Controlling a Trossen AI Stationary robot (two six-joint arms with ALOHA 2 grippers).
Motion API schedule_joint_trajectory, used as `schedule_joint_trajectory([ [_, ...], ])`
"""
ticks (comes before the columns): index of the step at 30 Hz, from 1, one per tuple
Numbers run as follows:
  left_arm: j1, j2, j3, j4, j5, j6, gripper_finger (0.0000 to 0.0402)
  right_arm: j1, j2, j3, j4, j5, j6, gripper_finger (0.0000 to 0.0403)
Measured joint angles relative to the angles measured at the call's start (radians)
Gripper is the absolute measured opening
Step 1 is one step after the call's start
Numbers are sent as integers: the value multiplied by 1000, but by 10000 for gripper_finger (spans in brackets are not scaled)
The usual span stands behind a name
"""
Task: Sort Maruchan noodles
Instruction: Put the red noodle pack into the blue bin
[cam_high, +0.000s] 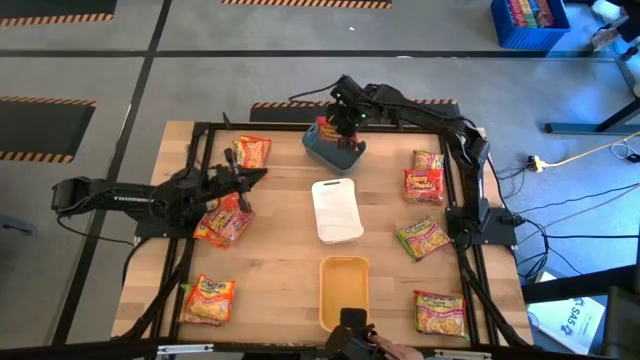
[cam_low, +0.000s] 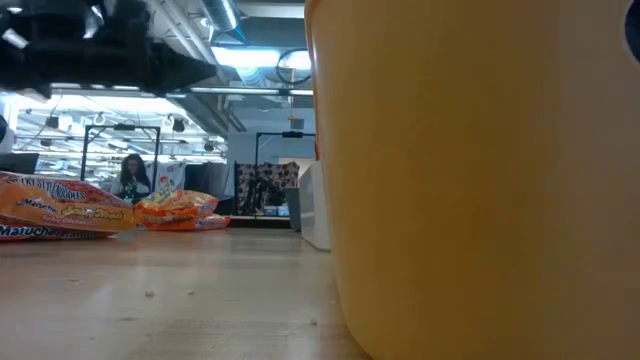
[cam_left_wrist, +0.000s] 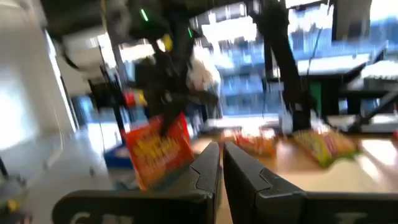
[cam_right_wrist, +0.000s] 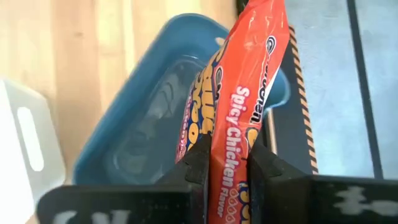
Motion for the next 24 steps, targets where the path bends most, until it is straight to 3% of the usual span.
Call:
schedule_joint_trajectory([
  [4, 3, 160, 109, -159, -82, -37, 16, -17, -1, -24, 63, -49, -2, 44],
  [8, 39, 320, 185, -180, -101, -104, 16, -23, -1, -71, 136, -73, -16, 44],
  [16, 139, 607, 313, -185, 24, -200, 16, -31, -28, -99, 135, 9, -21, 44],
  [24, 208, 819, 422, -184, 76, -216, 16, -107, -76, -98, 83, 142, 102, 44],
])
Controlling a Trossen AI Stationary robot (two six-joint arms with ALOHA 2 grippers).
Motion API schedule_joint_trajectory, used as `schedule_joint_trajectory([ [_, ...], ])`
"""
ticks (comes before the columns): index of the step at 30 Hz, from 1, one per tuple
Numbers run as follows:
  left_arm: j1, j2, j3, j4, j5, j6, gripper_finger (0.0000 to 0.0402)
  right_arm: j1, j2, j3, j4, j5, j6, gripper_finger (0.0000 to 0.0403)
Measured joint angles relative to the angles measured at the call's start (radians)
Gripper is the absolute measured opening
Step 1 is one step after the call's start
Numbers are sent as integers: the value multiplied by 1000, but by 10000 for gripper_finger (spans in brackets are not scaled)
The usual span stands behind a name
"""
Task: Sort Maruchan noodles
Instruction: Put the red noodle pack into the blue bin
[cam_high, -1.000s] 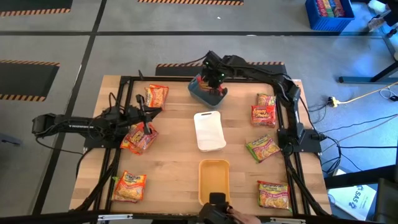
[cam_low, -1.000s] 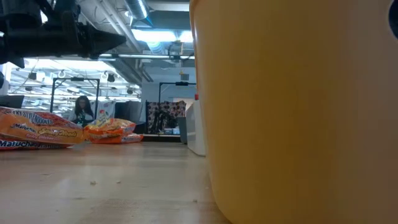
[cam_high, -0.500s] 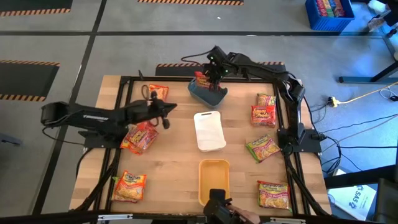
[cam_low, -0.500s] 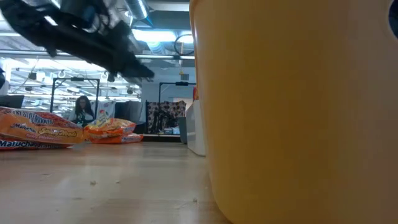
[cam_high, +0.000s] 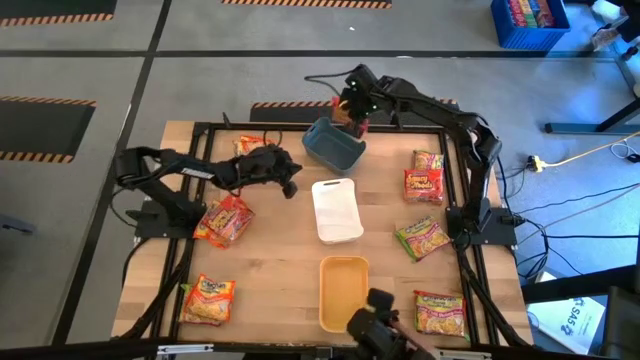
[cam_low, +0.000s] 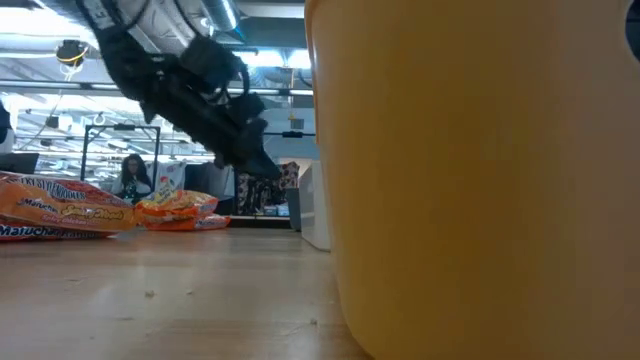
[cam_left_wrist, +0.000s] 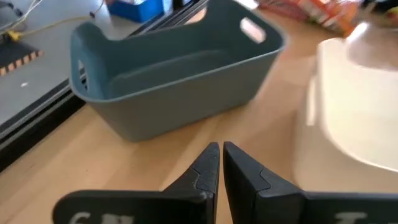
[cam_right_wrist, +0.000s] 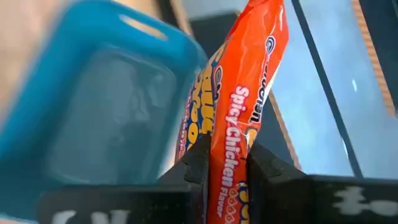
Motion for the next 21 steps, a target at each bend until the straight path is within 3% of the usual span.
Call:
schedule_joint_trajectory([
  [6, 51, 125, 58, 3, 0, 3, 16, -51, -1, -127, 49, 4, 76, 44],
  [12, 85, 217, 122, 5, 0, 4, 16, -32, -1, -241, 112, -49, 125, 44],
  [21, 125, 288, 222, -1, -2, 18, 16, 37, 0, -269, 101, -42, 146, 44],
])
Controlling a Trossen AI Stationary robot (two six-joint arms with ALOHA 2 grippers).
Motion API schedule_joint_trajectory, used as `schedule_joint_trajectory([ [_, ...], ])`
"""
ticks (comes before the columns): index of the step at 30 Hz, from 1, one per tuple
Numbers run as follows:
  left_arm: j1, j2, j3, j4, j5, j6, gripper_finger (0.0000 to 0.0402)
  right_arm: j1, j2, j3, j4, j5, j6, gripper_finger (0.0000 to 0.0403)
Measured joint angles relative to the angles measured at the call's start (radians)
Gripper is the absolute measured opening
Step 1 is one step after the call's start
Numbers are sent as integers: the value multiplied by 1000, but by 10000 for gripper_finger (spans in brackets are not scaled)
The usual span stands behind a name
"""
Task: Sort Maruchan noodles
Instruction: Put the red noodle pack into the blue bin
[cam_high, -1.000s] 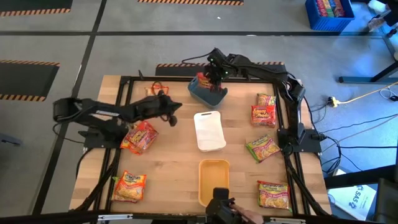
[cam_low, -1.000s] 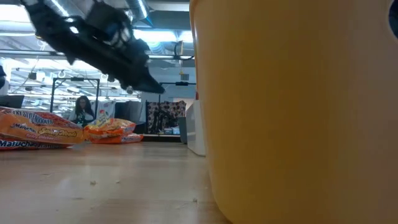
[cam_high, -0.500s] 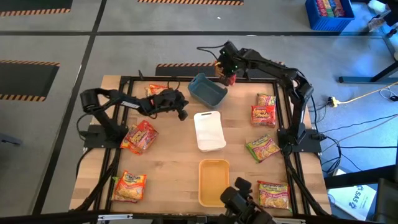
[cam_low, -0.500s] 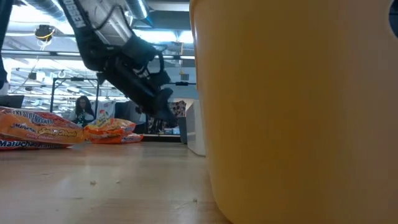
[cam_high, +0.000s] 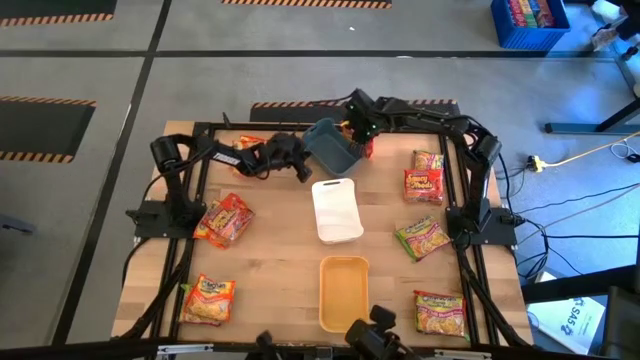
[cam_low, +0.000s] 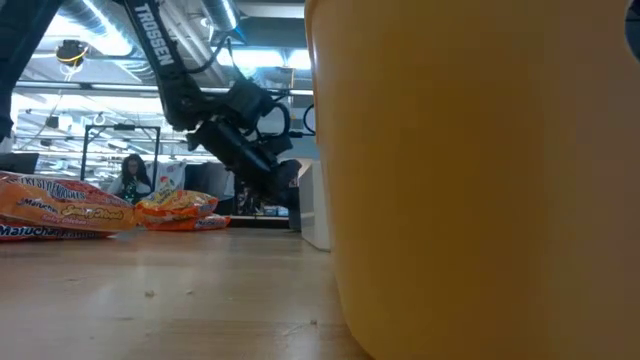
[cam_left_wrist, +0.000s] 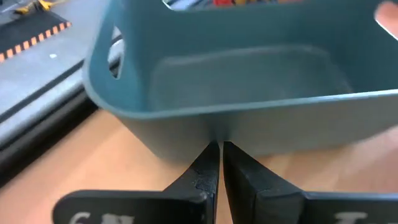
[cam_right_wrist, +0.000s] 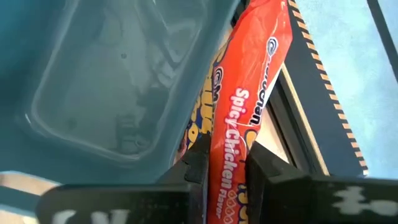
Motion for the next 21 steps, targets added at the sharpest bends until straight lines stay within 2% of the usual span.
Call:
schedule_joint_trajectory([
  [7, 36, 0, 34, -1, -15, 49, 16, 5, 0, 0, -14, -10, 16, 44],
  [14, 70, 0, 34, -90, -17, 65, 16, 19, -1, 0, -61, -38, 14, 44],
  [21, 98, 0, 34, -73, -28, 66, 16, 64, -2, 0, -68, -40, -12, 44],
])
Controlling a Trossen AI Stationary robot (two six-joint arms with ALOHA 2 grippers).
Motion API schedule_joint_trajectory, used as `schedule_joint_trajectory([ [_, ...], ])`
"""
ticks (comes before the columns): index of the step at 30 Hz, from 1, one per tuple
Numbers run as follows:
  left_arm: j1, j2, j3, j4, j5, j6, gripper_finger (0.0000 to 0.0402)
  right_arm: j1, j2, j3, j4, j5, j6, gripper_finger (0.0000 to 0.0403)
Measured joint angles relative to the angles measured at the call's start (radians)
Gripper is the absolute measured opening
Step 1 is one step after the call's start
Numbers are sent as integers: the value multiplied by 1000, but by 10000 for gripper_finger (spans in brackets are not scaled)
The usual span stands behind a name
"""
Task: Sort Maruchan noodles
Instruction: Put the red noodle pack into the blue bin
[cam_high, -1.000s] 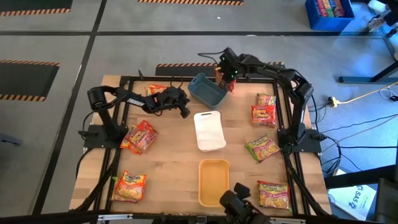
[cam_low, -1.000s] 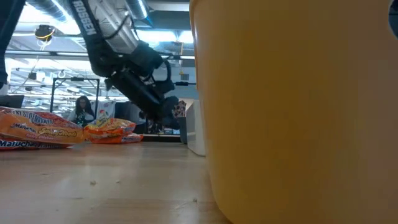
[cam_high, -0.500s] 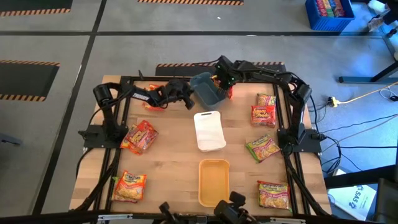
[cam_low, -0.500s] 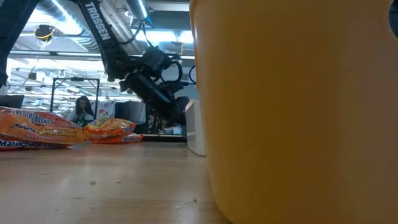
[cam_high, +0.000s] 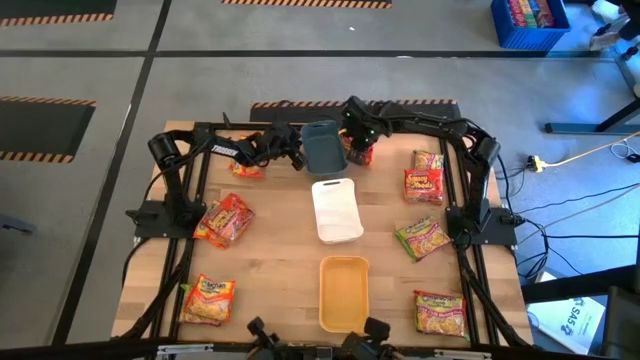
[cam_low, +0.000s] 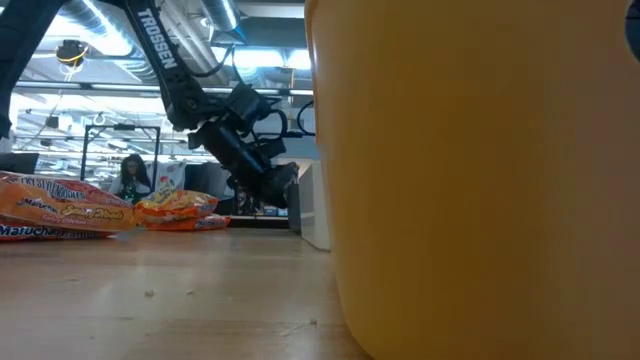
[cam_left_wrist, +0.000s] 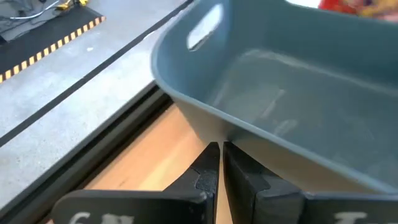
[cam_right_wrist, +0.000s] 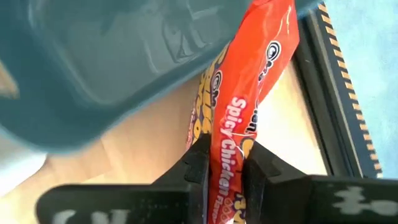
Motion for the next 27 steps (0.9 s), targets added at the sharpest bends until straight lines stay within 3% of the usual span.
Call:
schedule_joint_trajectory([
  [13, 16, 0, 0, 53, 108, 25, 16, 17, -76, -1, -34, 147, -66, 44],
  [19, 39, 0, 0, 59, 100, 25, 16, 19, -154, -1, 13, 138, -183, 44],
  [24, 63, 0, 0, 60, 103, 25, 16, 11, -166, -1, 172, 34, -296, 44],
  [27, 74, 0, 0, 62, 108, 25, 16, 11, -164, 0, 208, 73, -309, 44],
])
